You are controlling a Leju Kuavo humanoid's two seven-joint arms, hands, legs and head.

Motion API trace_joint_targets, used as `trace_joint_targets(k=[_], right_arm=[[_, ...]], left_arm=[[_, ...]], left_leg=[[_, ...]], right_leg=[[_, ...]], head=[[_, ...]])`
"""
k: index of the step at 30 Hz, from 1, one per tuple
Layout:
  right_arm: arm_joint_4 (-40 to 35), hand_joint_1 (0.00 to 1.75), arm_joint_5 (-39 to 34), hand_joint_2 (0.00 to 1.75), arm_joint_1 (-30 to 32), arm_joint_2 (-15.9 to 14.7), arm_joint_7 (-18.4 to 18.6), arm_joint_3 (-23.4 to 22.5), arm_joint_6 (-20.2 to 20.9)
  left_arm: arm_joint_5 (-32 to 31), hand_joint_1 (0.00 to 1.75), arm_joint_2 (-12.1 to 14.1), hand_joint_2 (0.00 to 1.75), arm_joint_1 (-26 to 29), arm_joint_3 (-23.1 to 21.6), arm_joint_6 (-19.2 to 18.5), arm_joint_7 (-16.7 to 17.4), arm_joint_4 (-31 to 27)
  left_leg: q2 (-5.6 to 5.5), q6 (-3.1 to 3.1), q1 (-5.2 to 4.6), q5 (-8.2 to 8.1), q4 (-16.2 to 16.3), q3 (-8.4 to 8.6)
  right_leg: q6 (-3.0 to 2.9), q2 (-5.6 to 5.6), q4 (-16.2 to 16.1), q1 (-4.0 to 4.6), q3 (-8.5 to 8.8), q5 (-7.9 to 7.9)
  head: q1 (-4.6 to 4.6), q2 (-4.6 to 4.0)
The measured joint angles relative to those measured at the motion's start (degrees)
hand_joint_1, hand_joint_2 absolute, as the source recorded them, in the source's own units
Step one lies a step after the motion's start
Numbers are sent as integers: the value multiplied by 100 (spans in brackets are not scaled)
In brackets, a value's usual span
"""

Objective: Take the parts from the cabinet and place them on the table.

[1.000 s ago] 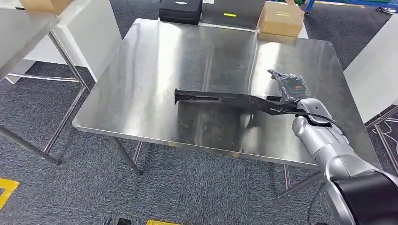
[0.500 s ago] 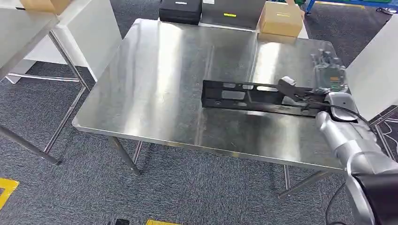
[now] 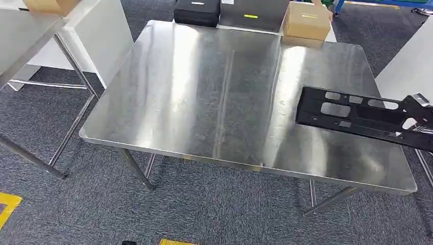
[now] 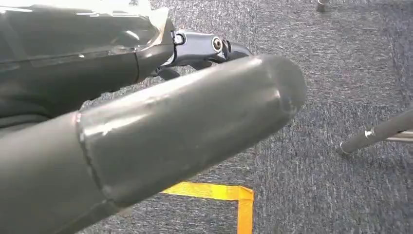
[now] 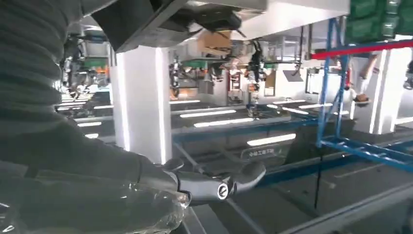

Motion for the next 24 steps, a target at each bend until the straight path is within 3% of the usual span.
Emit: trace_joint_targets(k=[8, 15, 18, 24], right_arm=[[-479, 0, -13, 175, 632, -448, -144, -430, 114], [-758, 0, 193, 175, 707, -581, -308, -568, 271], [-762, 0, 497, 175, 623, -456, -347, -557, 282], [-547, 0, 1152, 175, -89, 386, -319, -306, 321]], left_arm=[[-24, 0, -42, 0, 5, 7, -116, 70, 22], [-140, 0, -81, 0, 32, 7, -170, 85, 52], [-188, 0, -81, 0, 32, 7, -203, 76, 52], [-249, 0, -81, 0, 8, 4, -203, 31, 52]], left_leg=[[5, 0, 0, 0, -2, 0], [7, 0, -1, 0, -2, -1], [12, 0, -1, 0, -4, -1], [71, -2, 2, 1, -4, 26]], right_leg=[[0, 5, 2, 0, 0, 0], [1, 8, 2, 0, 4, 0], [1, 14, 5, 0, 7, 0], [2, 64, 21, 1, 6, 3]], head=[[-7, 0], [-9, 0], [-2, 0], [-4, 0]])
